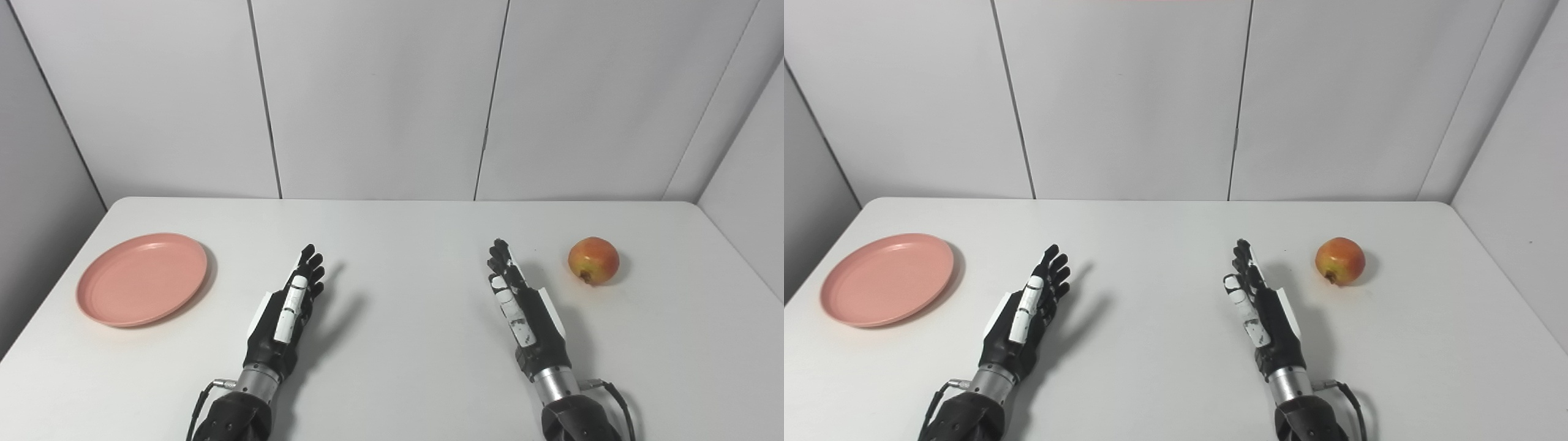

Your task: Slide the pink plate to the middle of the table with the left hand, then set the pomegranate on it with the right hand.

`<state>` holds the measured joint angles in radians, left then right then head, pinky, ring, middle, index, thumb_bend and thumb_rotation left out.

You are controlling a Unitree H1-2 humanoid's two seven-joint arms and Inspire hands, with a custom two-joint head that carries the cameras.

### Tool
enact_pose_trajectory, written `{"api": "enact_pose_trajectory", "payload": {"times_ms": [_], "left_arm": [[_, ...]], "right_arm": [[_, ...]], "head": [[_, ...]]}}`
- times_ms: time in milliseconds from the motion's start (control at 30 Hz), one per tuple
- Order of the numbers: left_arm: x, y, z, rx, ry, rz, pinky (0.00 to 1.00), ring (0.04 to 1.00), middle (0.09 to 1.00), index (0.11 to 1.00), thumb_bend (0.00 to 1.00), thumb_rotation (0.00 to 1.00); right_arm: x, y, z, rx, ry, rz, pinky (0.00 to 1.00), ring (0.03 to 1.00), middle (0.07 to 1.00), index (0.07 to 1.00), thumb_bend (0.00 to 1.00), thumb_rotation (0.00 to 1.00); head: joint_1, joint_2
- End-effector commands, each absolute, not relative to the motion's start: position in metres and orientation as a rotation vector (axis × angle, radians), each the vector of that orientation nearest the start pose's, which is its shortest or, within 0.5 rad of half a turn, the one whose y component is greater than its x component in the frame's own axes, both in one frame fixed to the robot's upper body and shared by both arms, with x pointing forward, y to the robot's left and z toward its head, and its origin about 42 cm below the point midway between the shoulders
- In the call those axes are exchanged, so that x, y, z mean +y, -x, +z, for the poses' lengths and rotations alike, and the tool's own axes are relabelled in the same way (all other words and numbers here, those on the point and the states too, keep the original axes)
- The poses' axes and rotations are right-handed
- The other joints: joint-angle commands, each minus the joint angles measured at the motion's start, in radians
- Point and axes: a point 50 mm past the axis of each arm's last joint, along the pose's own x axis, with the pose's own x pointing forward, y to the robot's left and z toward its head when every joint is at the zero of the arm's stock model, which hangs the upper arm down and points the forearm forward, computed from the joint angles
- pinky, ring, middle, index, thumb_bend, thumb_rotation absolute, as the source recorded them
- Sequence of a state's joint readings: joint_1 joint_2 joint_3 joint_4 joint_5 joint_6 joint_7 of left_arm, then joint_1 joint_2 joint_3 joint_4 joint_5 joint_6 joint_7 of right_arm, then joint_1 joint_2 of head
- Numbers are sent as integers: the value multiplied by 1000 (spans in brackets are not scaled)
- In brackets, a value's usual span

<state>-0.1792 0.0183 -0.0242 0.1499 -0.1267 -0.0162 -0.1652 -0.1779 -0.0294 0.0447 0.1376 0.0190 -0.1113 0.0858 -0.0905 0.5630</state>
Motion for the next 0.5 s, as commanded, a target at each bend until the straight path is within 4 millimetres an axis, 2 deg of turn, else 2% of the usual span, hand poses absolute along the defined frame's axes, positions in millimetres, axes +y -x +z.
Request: {"api": "enact_pose_trajectory", "payload": {"times_ms": [0,467], "left_arm": [[187,-344,117,-95,87,-229,1000,1000,1000,1000,483,1000],[186,-345,117,-92,92,-229,1000,1000,1000,1000,487,1000]], "right_arm": [[-190,-336,114,-150,21,175,1000,1000,1000,1000,731,894],[-190,-336,114,-147,23,178,1000,1000,1000,1000,737,899]], "head": [[1,1],[2,0]]}}
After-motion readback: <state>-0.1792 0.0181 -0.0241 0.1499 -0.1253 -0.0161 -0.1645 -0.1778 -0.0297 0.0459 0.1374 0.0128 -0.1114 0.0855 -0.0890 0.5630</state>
